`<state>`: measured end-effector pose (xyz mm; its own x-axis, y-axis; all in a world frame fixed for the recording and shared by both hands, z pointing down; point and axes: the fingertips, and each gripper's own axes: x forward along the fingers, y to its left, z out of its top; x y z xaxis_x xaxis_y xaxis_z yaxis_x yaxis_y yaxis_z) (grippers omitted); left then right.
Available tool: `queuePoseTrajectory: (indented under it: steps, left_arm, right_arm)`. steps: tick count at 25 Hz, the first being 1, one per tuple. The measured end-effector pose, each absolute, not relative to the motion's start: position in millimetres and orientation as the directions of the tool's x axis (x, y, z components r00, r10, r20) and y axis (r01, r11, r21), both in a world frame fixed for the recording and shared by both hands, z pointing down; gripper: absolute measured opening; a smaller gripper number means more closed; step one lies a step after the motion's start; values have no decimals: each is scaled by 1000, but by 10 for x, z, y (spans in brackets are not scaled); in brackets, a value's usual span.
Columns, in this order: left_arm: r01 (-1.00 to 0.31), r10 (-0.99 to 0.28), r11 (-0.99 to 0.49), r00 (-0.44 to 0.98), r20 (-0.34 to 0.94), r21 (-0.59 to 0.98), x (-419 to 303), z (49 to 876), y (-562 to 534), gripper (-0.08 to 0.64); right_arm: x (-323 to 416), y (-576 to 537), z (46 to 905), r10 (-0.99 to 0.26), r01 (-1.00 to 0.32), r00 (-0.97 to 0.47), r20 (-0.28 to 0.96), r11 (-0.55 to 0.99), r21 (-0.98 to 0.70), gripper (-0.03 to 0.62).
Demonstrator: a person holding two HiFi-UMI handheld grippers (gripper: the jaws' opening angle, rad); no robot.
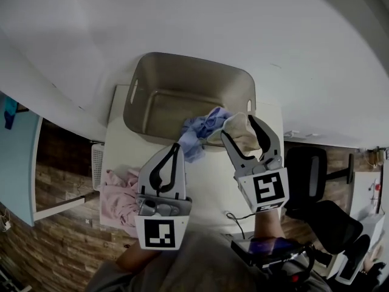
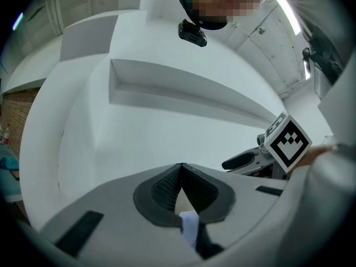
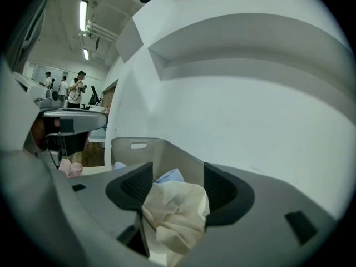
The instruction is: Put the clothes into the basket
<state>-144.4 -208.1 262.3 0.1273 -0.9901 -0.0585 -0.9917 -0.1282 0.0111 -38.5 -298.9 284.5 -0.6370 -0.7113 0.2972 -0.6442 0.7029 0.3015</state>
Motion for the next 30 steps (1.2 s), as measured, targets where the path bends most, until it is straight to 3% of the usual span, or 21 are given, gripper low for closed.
queuePoseTrajectory:
  steps: [13, 30]
  left_arm:
    - [-989, -987, -146, 146, -64, -15, -1160, 2548, -1863, 9]
    - [-992, -993, -118, 119, -21, -48, -1335, 2641, -1809, 9]
  right_arm:
    - [-200, -2603, 2983, -688, -635, -663, 295, 726, 266, 287]
    - [-720, -2164, 3622, -539, -529, -764, 355, 838, 135, 242]
